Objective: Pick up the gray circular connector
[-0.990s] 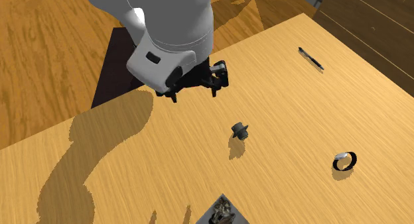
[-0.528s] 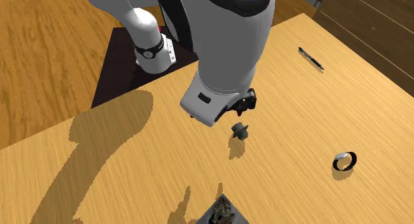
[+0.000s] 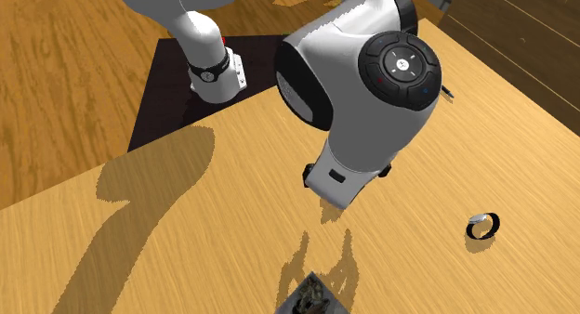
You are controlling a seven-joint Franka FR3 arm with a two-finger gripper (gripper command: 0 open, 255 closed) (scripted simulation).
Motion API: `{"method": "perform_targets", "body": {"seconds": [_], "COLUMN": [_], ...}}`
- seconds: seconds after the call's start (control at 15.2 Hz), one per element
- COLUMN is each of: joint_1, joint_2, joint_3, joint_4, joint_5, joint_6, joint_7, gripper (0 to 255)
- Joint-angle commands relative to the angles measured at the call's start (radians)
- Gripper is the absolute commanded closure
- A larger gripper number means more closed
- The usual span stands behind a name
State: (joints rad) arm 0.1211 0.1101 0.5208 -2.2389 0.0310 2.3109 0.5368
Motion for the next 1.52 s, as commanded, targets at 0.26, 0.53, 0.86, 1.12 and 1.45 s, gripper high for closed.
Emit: {"method": "perform_targets", "body": {"seconds": [0.26,0.53,0.86,1.12,1.45], "joint_1": [0.01,0.011,0.011,0.009,0.001], "joint_2": [0.066,0.071,0.071,0.061,0.009], "joint_3": [-0.009,-0.011,-0.01,-0.008,0.0], "joint_4": [-0.02,-0.022,-0.022,-0.019,-0.002], "joint_5": [-0.043,-0.046,-0.046,-0.039,-0.005], "joint_6": [0.079,0.086,0.085,0.074,0.01], "joint_7": [0.027,0.029,0.029,0.025,0.005], "gripper": [0,255,255,255,255]}}
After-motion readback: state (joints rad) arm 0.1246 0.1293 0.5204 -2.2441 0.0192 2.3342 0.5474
